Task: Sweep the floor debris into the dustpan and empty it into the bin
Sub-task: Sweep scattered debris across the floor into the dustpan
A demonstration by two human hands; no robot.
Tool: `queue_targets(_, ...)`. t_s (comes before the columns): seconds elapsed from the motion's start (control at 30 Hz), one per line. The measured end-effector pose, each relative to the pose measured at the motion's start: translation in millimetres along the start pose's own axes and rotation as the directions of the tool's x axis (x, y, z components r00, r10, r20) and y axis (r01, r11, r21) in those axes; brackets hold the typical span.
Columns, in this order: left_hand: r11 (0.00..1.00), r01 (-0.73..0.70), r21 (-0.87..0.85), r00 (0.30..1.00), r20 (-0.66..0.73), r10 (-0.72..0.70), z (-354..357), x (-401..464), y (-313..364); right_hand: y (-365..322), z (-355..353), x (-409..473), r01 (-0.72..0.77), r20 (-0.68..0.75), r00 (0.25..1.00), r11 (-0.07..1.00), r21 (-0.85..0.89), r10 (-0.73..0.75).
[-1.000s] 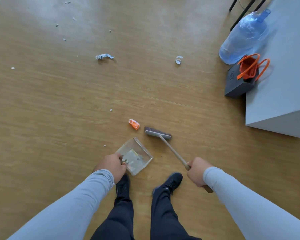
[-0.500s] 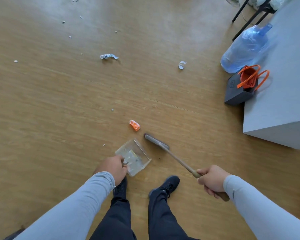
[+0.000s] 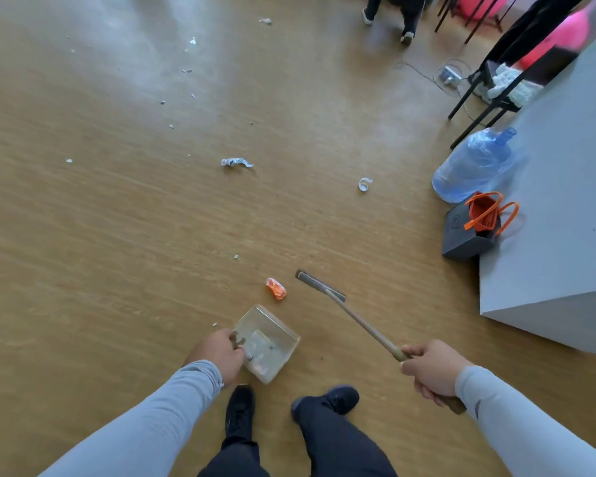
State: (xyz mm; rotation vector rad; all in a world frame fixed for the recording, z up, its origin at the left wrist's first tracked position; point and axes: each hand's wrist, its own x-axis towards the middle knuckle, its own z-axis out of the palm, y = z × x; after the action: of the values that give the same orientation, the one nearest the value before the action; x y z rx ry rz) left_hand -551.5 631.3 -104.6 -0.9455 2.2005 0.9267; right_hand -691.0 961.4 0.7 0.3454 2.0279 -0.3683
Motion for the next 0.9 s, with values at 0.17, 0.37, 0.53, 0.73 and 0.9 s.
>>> queue_targets(0.17,0.999,0.047,-0.004,0.998,-0.038,-0.047,0.8,22.3,10.4,-48.3,3.1,42.0,0.041,-0.097,0.994,0.999,-0.009,-0.042)
queue_targets(0.37,0.992,0.11,-0.059,0.988,-0.102,-0.116,2.2,45.8,27.5,-91.0,-14.6,95.3,0.063,-0.06,0.996,0.998,-0.001,-0.063)
queue_targets(0.53,0.988,0.142,-0.055,0.982,-0.119,-0.147,1.1,53.3,26.7,-100.9,-2.7,126.2,0.092,0.048,0.995,0.976,-0.198,-0.085)
queue_targets(0.73,0.984,0.174,-0.03,0.975,-0.134,-0.177,3.5,59.9,35.5,-71.5,-55.8,108.8,0.064,0.257,0.966,0.991,-0.117,-0.032)
queue_targets(0.9,0.983,0.182,-0.018,0.974,-0.136,-0.182,1.2,62.7,38.5,-65.0,-92.1,93.5,0.035,0.261,0.965,0.999,0.004,-0.035)
